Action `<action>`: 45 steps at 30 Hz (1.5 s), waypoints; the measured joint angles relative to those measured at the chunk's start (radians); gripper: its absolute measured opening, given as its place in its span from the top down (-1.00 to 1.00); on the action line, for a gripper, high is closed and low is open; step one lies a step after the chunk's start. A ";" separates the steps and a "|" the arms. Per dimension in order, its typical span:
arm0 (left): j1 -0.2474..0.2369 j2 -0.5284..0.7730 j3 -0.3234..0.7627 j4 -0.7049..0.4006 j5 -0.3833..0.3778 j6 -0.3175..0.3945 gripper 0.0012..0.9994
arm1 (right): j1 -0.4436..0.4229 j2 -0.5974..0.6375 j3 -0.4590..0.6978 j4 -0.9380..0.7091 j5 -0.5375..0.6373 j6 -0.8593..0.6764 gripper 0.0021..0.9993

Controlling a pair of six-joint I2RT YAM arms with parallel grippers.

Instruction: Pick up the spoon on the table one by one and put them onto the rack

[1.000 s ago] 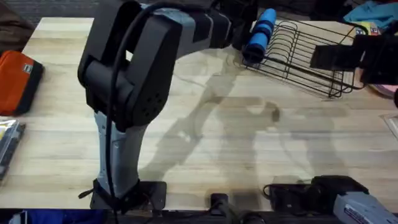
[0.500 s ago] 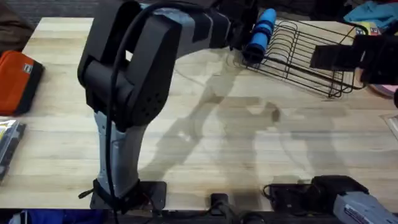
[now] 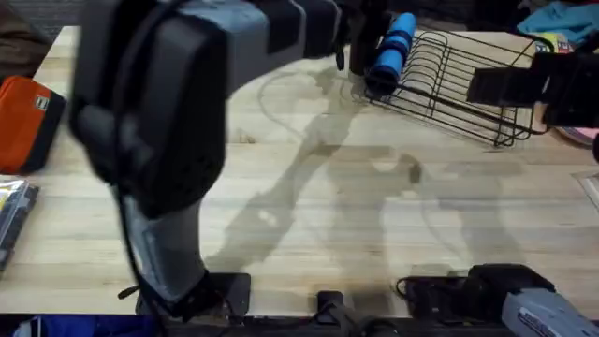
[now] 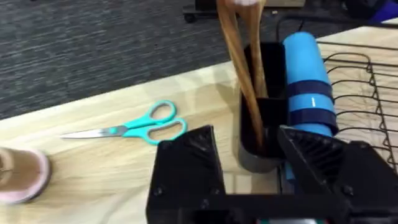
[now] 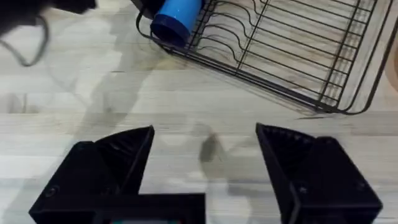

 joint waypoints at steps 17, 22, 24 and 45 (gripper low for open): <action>0.088 -0.272 -0.016 -0.270 0.110 0.010 -0.59 | 0.000 0.000 0.000 0.006 0.000 0.000 -0.99; 0.089 -0.357 -0.130 -0.241 0.126 0.055 -0.86 | 0.000 0.000 0.000 0.034 0.000 0.000 -0.99; 0.092 -0.388 -0.184 -0.236 0.130 0.073 -0.98 | 0.000 0.000 0.000 0.043 0.000 0.000 -0.99; 0.212 -0.614 -0.375 -0.464 0.129 0.244 -0.99 | 0.000 0.000 0.000 0.043 0.000 0.000 -0.99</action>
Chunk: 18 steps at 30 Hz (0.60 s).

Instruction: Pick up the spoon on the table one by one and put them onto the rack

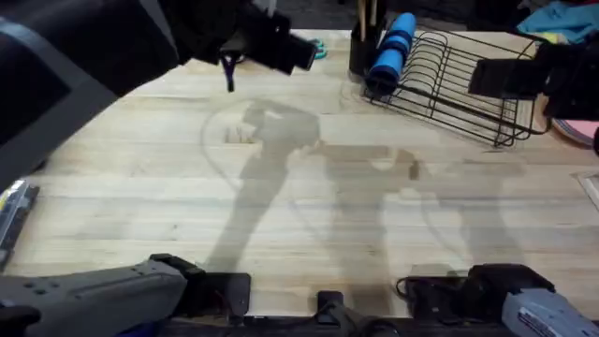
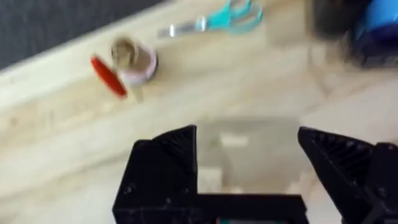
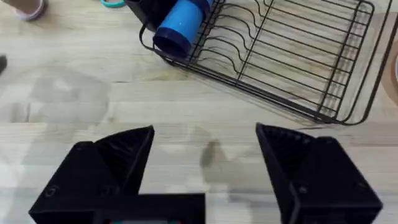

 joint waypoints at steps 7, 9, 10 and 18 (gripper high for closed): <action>0.009 -0.050 -0.001 -0.188 -0.002 -0.012 -0.99 | 0.000 0.000 0.000 -0.002 0.000 0.000 -0.99; 0.009 -0.073 -0.001 -0.225 -0.002 -0.044 -0.99 | 0.000 0.000 0.000 -0.002 0.000 0.000 -0.99; 0.009 -0.083 -0.001 -0.239 -0.002 -0.063 -0.99 | 0.000 0.000 0.000 -0.002 0.000 0.000 -0.99; 0.009 -0.142 -0.001 -0.335 -0.001 -0.231 -0.99 | 0.000 0.000 0.000 -0.028 0.000 0.000 -0.99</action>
